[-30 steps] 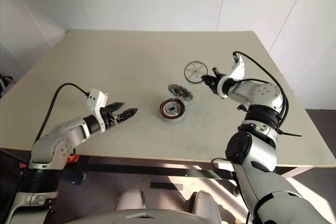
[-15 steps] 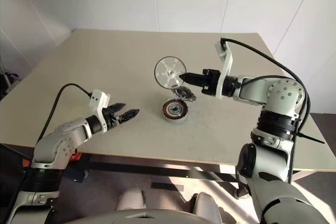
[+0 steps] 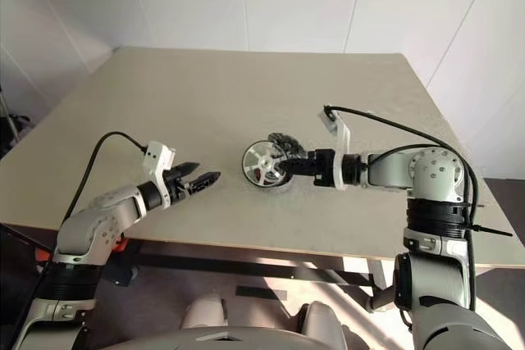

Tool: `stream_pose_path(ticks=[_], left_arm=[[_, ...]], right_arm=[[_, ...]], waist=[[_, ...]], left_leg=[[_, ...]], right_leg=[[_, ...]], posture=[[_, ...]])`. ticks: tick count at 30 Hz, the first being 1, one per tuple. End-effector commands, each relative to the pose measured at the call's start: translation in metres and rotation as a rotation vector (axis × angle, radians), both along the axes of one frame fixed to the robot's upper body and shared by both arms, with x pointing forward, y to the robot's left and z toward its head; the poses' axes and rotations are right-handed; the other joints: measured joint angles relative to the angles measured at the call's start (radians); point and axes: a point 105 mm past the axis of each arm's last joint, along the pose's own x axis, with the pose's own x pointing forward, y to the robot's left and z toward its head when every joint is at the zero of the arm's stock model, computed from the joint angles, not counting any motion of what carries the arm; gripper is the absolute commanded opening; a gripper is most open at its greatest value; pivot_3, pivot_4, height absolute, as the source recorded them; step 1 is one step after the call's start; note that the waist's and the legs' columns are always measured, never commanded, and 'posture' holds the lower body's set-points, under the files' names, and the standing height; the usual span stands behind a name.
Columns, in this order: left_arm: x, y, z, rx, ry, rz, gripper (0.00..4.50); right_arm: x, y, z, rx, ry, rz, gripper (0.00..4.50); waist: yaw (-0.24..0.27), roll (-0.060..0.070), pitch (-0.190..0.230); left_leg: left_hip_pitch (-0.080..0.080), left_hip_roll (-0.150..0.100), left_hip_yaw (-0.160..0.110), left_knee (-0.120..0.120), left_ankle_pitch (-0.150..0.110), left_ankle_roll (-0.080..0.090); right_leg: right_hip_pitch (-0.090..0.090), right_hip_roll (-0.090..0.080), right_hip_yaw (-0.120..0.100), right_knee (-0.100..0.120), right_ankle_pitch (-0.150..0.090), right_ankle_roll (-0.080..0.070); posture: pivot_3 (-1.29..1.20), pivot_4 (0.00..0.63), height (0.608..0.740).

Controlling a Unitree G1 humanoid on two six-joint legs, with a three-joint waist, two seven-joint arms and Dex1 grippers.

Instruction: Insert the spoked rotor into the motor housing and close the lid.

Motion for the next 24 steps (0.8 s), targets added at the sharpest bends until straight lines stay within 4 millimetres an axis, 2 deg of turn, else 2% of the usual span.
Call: stream_pose_path(ticks=[1,6,15,24], left_arm=[[0.003,0.002,0.014,0.006,-0.059,0.001,4.43],[0.003,0.002,0.014,0.01,-0.06,0.003,4.43],[0.004,0.005,0.014,0.013,-0.059,0.013,4.43],[0.003,0.003,0.013,0.011,-0.059,0.011,4.43]], right_arm=[[0.01,0.002,0.013,0.009,-0.039,-0.023,0.22],[0.025,-0.002,-0.011,-0.041,0.035,-0.132,0.22],[0.028,0.0,-0.018,-0.054,0.058,-0.161,0.22],[0.029,-0.004,-0.021,-0.068,0.064,-0.178,0.22]], waist=[[0.0,0.0,0.0],[-0.001,0.0,0.0],[-0.002,0.0,0.0],[-0.001,0.0,0.0]], left_leg=[[0.0,0.0,0.0,0.0,0.0,0.0],[0.0,0.0,0.0,-0.001,0.0,0.0],[-0.001,0.0,0.0,-0.001,0.0,0.0],[0.001,0.0,0.0,-0.001,0.001,-0.001]], right_leg=[[0.0,0.0,0.0,0.0,0.0,0.0],[0.0,0.0,0.0,0.0,0.001,-0.001],[-0.001,0.0,0.0,-0.001,0.002,-0.003],[0.0,0.0,0.0,0.0,-0.001,0.002]], posture=[[0.0,0.0,0.74],[0.0,0.0,0.74],[0.0,0.0,0.74],[0.0,0.0,0.74]])
